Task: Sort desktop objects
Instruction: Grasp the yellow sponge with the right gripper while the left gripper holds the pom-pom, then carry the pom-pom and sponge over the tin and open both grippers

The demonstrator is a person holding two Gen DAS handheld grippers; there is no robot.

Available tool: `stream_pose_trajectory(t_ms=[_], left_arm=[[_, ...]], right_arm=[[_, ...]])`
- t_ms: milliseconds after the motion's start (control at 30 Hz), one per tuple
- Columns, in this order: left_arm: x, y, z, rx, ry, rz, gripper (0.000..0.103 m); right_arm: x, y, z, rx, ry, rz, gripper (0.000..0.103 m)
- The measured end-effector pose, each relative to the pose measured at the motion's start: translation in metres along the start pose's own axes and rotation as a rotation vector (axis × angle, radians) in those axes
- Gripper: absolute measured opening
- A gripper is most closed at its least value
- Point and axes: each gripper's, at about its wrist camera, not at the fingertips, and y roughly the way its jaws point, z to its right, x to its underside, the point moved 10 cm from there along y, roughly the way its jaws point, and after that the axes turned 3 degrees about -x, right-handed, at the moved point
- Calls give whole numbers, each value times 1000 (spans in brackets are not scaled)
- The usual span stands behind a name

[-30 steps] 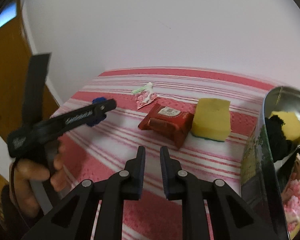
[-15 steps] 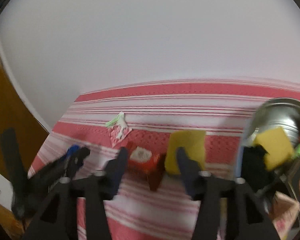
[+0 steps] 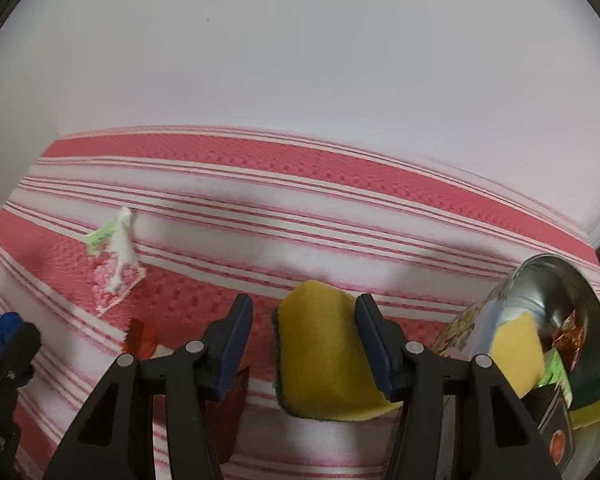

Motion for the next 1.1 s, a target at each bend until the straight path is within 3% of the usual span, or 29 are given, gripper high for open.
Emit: stream_pose_trajectory(t_ms=[233,267,333,367,467,633,700,900,1100], left_arm=[[0,1,-2,-3,-2,5,39],[0,1,-2,-2,-2,4,39],[0,1,-1,-2,-2,6,39],[0,1,-1,-5,-4,7,39],[-1,1,-2,-1,-7,11,39],[-2,-1,-1,1,-3,23,39],[-3,-1,0,0,3,30,39],[-5,-5,7,-6,32,57,39],[-2,-9,14,-16,32,65,39]], right_arm=[[7,9,-6,91,-127,-35,61],[4,11,-9,81,-122,-34,59],[1,6,0,70,-88,-33,36],[-1,3,5,49,-59,-27,36],[-7,-13,10,-93,51,1,35],[-12,-85,-8,-506,180,228,35],[-8,-103,-13,-585,189,277,35],[30,-139,6,-549,209,380,35],[62,-161,15,-521,193,392,35]])
